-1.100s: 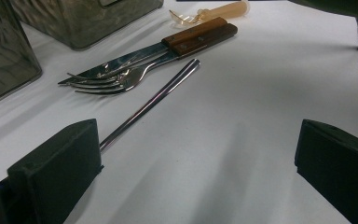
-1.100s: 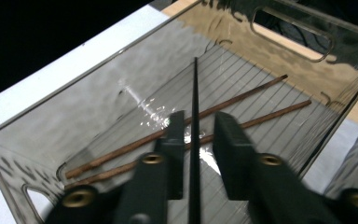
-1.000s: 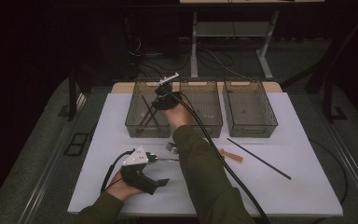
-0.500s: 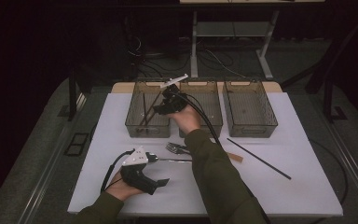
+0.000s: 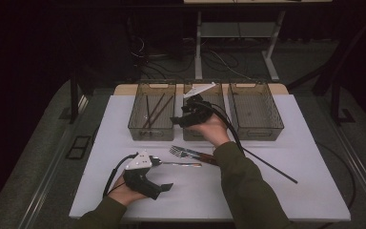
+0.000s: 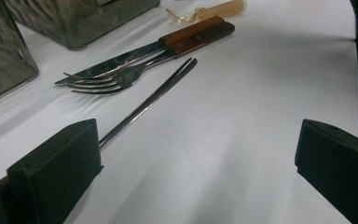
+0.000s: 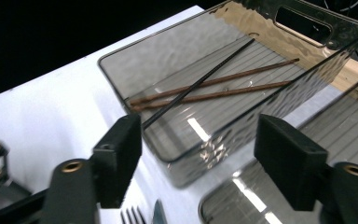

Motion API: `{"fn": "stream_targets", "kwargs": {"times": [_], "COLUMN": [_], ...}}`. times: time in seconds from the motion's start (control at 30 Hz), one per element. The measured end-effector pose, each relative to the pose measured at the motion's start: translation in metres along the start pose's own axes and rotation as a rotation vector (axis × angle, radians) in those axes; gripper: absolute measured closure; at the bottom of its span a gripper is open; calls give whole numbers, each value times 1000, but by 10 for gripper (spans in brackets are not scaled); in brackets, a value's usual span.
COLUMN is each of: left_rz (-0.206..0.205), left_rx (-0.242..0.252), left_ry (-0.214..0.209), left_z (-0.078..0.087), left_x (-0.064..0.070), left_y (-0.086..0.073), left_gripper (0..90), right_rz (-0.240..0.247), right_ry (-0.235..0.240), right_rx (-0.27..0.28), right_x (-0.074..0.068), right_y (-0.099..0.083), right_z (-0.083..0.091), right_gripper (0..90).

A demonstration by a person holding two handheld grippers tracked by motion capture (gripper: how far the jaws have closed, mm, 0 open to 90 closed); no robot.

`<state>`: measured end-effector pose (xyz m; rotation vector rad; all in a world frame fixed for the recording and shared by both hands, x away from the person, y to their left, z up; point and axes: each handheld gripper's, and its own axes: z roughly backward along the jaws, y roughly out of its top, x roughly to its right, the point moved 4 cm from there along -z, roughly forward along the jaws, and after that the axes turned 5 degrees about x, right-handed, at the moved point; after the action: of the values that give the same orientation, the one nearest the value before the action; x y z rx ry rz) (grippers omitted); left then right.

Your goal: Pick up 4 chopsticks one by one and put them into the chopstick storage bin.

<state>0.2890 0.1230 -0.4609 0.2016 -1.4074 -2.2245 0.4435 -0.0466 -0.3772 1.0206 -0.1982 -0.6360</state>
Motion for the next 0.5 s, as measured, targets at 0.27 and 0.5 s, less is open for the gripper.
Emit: {"fn": "stream_targets", "kwargs": {"times": [0.27, 0.5], "left_rz": [6, 5], "left_rx": [-3, -6], "left_ry": [2, 3], "left_z": [0, 0], "left_x": [0, -1], "left_y": [0, -1], "left_gripper": [0, 0], "right_rz": [47, 49], "right_ry": [11, 11], "right_rx": [-7, 10], "right_x": [-2, 3], "right_y": [-15, -31], "right_z": [27, 53], "right_gripper": [232, 232]}}
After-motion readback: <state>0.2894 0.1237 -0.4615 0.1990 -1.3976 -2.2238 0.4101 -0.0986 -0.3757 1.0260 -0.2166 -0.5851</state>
